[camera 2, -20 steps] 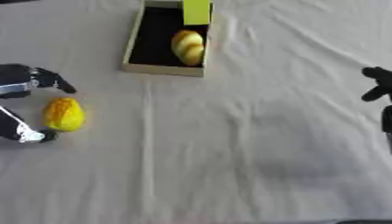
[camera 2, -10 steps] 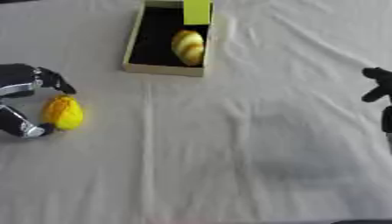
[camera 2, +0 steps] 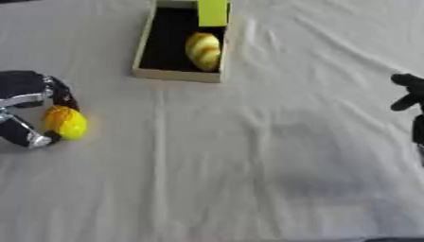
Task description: Pick up objects on the table and place them in the box.
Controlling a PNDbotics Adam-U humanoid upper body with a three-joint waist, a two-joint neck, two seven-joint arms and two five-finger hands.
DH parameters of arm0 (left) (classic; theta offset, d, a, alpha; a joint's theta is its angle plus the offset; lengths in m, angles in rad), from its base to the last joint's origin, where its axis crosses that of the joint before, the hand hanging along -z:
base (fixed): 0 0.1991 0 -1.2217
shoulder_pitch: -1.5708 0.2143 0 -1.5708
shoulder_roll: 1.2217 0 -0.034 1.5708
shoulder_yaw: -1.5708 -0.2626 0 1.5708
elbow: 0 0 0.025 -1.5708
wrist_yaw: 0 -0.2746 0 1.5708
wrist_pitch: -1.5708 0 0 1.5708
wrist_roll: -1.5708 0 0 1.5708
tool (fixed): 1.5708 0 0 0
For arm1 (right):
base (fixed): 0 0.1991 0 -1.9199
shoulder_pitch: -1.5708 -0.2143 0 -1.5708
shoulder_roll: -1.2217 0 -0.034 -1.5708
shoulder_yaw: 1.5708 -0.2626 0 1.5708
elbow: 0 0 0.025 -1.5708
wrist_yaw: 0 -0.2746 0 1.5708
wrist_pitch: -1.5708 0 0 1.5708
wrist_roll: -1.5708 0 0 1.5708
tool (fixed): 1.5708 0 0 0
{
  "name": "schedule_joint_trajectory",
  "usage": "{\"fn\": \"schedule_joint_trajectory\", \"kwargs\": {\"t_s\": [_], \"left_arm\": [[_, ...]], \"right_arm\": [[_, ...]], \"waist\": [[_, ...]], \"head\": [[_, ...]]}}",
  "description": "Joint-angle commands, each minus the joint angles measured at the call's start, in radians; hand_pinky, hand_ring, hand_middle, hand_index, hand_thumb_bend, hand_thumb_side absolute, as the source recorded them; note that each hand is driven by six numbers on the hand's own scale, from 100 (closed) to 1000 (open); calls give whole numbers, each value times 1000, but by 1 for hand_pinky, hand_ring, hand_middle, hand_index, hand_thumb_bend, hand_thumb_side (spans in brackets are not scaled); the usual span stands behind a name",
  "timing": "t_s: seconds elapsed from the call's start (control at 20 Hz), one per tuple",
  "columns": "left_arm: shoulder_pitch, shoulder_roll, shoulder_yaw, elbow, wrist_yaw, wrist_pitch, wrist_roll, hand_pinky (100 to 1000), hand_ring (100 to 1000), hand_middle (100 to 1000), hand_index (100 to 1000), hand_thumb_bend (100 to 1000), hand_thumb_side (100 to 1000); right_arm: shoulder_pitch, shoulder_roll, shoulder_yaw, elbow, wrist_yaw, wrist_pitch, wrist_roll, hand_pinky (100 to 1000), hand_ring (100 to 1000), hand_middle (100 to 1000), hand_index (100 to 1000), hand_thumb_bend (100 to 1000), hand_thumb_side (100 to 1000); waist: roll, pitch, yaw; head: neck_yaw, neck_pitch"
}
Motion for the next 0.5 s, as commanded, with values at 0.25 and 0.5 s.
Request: {"fn": "schedule_joint_trajectory", "kwargs": {"t_s": [0.25, 0.5], "left_arm": [[-15, 45, 88, -149, 4, 41, 138, 611, 539, 449, 565, 165, 115], [-89, 29, 117, -222, 4, 36, 149, 607, 536, 454, 550, 144, 100]], "right_arm": [[9, -7, -10, -19, 1, 7, -9, 1000, 865, 538, 766, 100, 470], [15, -18, -10, -19, -3, -3, -14, 1000, 864, 537, 767, 100, 470]], "waist": [[-2, -19, 7], [-2, -28, 11]], "head": [[-7, 2], [-14, 5]]}}
